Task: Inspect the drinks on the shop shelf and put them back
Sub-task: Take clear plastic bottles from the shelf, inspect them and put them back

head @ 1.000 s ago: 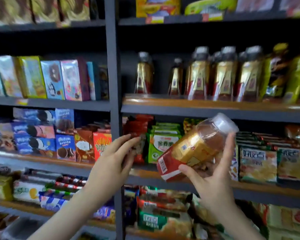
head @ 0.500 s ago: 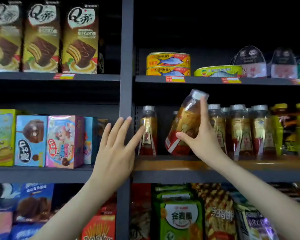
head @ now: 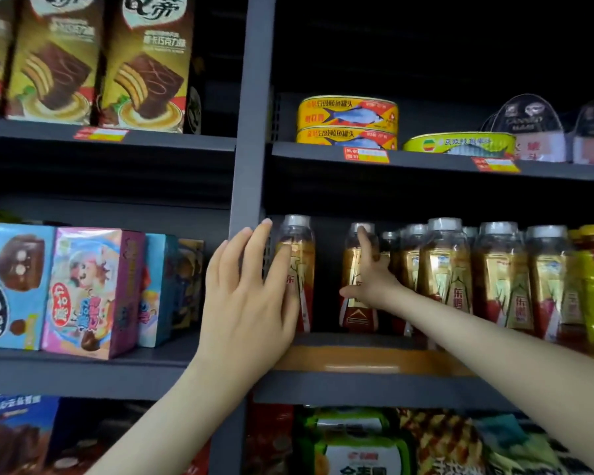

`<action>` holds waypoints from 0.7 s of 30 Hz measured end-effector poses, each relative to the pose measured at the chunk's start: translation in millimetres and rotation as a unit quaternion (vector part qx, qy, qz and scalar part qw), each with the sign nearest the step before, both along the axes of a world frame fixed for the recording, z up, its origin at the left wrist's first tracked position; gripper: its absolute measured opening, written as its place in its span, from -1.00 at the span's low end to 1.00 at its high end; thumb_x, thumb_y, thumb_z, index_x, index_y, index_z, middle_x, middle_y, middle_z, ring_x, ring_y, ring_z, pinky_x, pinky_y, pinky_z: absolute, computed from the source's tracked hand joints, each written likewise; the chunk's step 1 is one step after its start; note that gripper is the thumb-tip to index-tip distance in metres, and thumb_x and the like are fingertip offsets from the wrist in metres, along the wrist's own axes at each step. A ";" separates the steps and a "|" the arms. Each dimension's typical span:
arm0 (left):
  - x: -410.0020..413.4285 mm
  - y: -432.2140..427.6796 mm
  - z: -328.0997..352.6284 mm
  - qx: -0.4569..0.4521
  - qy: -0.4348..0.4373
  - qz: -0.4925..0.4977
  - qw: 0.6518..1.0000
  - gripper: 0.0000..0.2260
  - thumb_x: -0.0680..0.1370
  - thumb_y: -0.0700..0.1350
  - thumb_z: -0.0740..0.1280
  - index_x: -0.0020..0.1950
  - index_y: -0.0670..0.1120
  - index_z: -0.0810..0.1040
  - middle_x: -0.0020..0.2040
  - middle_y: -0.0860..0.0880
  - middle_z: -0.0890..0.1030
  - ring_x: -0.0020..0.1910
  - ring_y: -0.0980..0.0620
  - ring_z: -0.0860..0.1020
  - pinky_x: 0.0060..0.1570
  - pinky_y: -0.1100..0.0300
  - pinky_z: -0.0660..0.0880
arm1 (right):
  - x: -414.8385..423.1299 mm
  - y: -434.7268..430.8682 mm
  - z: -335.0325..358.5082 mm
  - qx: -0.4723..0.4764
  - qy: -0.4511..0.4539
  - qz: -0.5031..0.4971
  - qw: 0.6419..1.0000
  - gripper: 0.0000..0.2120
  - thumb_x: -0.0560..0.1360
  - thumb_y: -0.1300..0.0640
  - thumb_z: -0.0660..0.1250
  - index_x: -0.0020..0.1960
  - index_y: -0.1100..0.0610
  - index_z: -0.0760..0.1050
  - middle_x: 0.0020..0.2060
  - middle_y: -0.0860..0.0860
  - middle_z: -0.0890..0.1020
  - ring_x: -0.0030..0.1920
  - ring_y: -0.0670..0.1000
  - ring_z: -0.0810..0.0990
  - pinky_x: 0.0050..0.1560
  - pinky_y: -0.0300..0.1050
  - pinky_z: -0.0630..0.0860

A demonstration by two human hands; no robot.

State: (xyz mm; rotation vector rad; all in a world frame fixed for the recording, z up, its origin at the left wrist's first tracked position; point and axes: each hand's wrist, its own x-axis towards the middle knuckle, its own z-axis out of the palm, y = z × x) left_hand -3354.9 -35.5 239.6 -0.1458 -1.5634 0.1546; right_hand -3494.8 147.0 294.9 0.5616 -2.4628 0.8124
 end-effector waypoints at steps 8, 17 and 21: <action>-3.6 0.8 -2.7 0.003 0.023 0.010 1.000 -0.70 0.52 -0.07 0.28 0.16 -0.21 0.59 0.39 -0.28 0.41 0.37 -0.25 0.30 0.29 -0.18 0.35 | -23.7 6.8 4.1 0.015 -0.040 -0.035 0.998 0.10 0.53 0.22 0.37 0.40 -0.23 -0.57 0.50 0.27 -0.31 0.44 0.31 0.27 0.09 -0.09 0.46; -3.4 -0.8 -2.2 0.004 0.020 -0.001 1.000 -0.67 0.52 -0.06 0.26 0.19 -0.20 0.59 0.41 -0.26 0.39 0.38 -0.24 0.28 0.30 -0.12 0.29 | -22.4 1.6 6.2 0.047 -0.037 -0.073 0.996 0.11 0.50 0.14 0.42 0.46 -0.15 -0.52 0.49 0.22 -0.39 0.53 0.30 -0.05 0.44 0.16 0.19; -3.1 -0.4 -2.4 0.005 0.017 0.003 1.000 -0.67 0.54 -0.07 0.23 0.21 -0.19 0.58 0.42 -0.26 0.38 0.39 -0.24 0.29 0.31 -0.15 0.33 | -4.9 -5.0 11.8 0.065 0.059 -0.073 0.993 -0.02 0.54 0.22 0.35 0.53 -0.11 -0.38 0.47 0.08 -0.47 0.52 0.21 -0.33 0.49 0.16 0.12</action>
